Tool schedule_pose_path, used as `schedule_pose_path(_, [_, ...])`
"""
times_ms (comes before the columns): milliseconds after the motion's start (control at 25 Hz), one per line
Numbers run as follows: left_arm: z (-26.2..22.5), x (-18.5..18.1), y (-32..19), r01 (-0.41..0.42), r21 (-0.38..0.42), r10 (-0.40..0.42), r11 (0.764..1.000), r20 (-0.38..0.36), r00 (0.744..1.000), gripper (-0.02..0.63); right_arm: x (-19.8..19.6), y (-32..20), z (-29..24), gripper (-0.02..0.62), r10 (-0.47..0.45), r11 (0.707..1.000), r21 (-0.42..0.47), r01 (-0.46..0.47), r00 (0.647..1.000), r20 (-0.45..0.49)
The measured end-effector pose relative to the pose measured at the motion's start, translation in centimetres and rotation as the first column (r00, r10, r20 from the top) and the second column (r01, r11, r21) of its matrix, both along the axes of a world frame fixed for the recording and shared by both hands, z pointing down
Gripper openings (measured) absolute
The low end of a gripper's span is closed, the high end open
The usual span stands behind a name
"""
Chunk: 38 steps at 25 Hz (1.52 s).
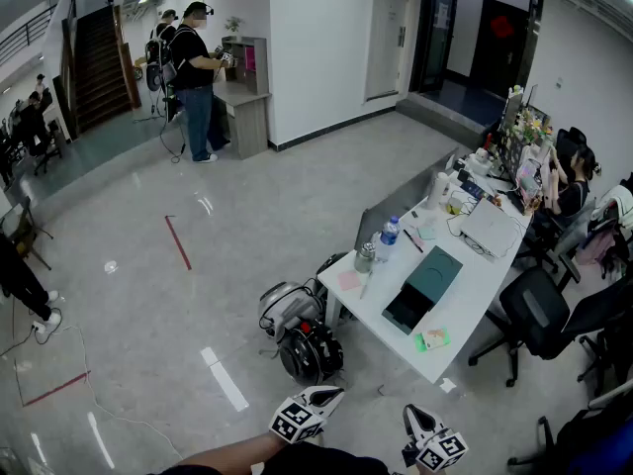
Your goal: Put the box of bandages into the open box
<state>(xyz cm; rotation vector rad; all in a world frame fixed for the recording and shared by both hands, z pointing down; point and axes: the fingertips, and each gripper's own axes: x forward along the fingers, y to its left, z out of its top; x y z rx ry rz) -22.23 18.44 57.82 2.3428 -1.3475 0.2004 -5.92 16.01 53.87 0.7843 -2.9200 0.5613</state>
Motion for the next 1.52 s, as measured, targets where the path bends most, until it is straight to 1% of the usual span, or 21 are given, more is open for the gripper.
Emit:
schedule_pose_path(200, [-1.4,0.4,0.2,0.071,0.016,-0.071,0.997,0.002,0.997,0.008,1.2,-0.8,-0.5,0.026,-0.036,0.999,0.029,0.035,0.999,0.020])
schedule_pose_path(360, [-2.5,4.0,0.1,0.051,0.042,-0.050,0.998,-0.024,0.998,0.006,4.4,-0.5,-1.0,0.026,-0.017,0.999,0.049,0.015,0.999,0.033])
schedule_pose_path(480, [-2.7,6.4,0.8,0.035,0.050,-0.034,0.998,-0.021,0.999,0.008,6.7,-0.1,-0.5,0.026,-0.002,0.998,0.056,0.000,0.999,0.033])
schedule_pose_path(840, [-1.4,11.0,5.3,0.059,0.006,-0.059,0.998,-0.009,0.998,0.008,10.6,3.9,1.4,0.027,-0.029,0.999,0.021,0.029,1.000,0.008])
schedule_pose_path(1000, [-0.9,12.3,7.2,0.075,-0.007,-0.075,0.997,-0.004,0.997,0.007,12.3,5.2,2.2,0.028,-0.022,1.000,0.013,0.022,1.000,-0.005])
schedule_pose_path(1200, [-0.4,13.8,8.2,0.075,-0.014,-0.075,0.997,0.015,0.997,0.008,14.2,6.0,2.8,0.028,-0.003,1.000,0.002,0.003,1.000,0.002])
schedule_pose_path(1400, [-0.5,14.7,8.7,0.066,-0.023,-0.065,0.998,0.030,0.997,0.008,15.7,6.3,3.0,0.028,0.014,1.000,-0.011,-0.014,1.000,0.005])
schedule_pose_path(1520, [-0.3,14.6,8.8,0.073,-0.038,-0.071,0.997,0.043,0.997,0.008,15.9,5.9,3.3,0.028,0.018,1.000,-0.016,-0.017,1.000,0.009])
